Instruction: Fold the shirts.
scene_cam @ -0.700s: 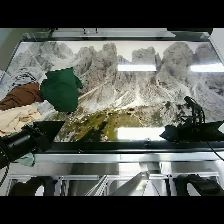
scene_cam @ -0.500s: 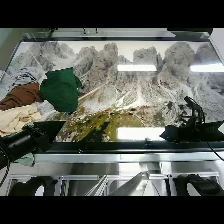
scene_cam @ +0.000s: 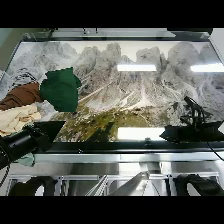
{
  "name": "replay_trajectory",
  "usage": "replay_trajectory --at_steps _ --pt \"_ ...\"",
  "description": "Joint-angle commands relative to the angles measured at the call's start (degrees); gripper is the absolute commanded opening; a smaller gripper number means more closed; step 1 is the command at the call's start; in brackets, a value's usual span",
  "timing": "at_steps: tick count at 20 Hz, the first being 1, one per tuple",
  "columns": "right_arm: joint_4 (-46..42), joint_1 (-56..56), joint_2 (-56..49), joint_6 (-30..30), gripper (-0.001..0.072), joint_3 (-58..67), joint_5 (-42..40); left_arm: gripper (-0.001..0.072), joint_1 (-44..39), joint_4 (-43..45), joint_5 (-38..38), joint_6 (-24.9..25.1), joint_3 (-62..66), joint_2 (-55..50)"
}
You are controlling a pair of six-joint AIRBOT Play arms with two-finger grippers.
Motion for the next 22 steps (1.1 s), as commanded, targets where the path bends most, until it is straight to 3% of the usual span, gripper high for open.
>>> replay_trajectory --at_steps 1,7,10,11,12,13,18,22 --pt "0.0 0.0 0.0 0.0 0.0022 0.0 0.0 0.0014 0.0 -0.1 0.2 0.0 0.0 0.0" --pt "1.3 0.0 -0.2 0.0 0.0022 0.0 -1.7 0.0014 0.0 1.0 5.4 1.2 0.0 0.0" --pt "2.7 0.0 -1.0 0.1 0.0050 0.0 -5.2 0.0025 4.4 17.7 8.4 0.0 4.6 -7.7" --pt "3.6 0.0 -1.6 0.5 0.0313 0.0 -6.6 0.0110 7.2 21.5 9.0 0.3 7.6 -12.9" --pt "4.4 0.0 -2.2 0.5 0.0641 0.0 -7.8 0.0458 11.0 24.2 10.0 0.5 11.4 -19.5" --pt "4.7 0.0 -2.9 0.5 0.0708 0.0 -8.8 0.0711 15.0 24.7 9.9 0.4 15.3 -26.2" --pt "4.7 0.0 -6.4 0.5 0.0708 0.0 -9.2 0.0705 29.6 16.0 -2.9 0.5 36.0 -61.9" --pt "4.7 0.0 -7.5 0.5 0.0708 0.0 -10.4 0.0688 28.3 13.7 -10.4 4.3 46.6 -80.6"
